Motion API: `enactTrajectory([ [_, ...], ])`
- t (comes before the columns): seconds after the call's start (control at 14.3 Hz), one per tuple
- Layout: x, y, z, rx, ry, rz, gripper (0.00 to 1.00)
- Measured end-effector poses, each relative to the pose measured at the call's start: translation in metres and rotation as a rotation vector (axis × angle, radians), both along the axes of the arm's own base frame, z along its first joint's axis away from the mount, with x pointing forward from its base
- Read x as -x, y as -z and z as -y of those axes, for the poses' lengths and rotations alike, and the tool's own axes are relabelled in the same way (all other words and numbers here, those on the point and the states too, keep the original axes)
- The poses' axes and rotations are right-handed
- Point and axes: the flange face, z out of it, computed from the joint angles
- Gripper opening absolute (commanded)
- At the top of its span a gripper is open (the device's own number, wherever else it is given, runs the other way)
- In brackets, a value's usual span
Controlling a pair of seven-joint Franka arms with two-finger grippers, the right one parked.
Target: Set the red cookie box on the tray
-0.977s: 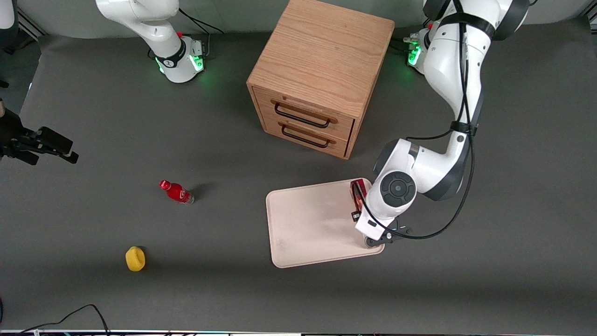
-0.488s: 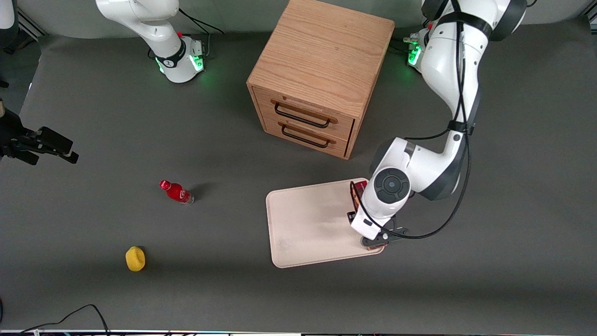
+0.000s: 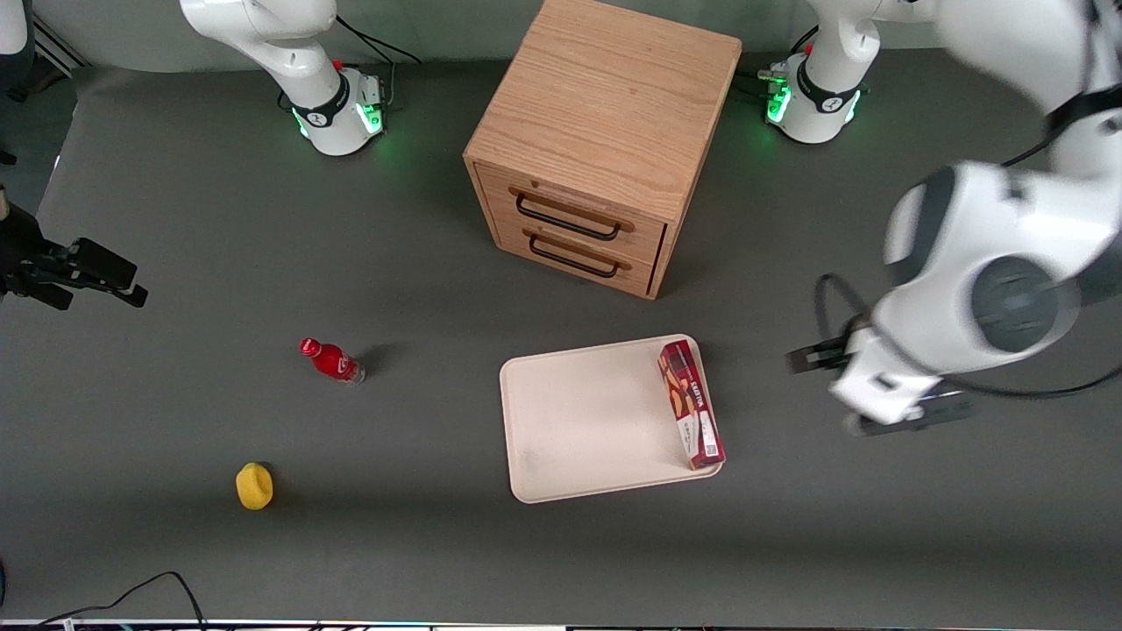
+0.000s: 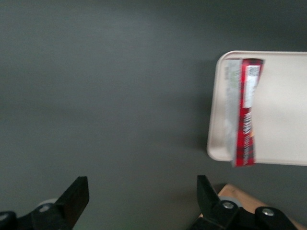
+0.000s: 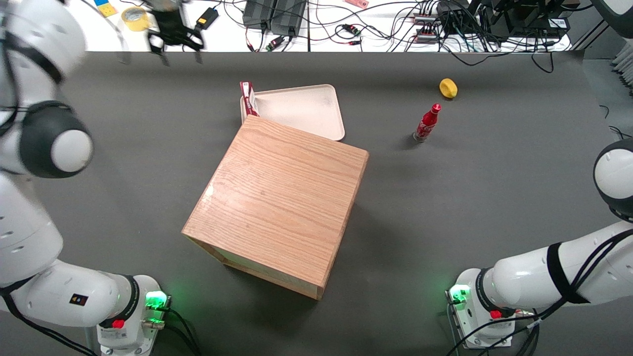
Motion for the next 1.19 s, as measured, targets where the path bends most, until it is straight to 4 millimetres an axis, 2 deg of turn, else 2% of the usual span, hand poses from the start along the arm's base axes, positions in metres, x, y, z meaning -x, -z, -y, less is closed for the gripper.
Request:
enactTrajectory([
  [0.21,0.022,-0.034,-0.097,0.042,0.084,0.002,1.0],
  [0.28,0.032,-0.042,-0.121,0.053,0.095,0.005,1.0],
  [0.35,0.044,-0.049,-0.134,0.056,0.095,0.008,1.0],
  [0.56,0.078,-0.069,-0.152,0.054,0.074,0.036,1.0],
  [0.77,0.102,-0.079,-0.156,0.05,0.068,0.072,1.0],
  [0.91,0.109,-0.074,-0.15,0.049,0.076,0.1,1.0],
  [1.19,0.104,-0.059,-0.129,0.046,0.069,0.11,1.0],
])
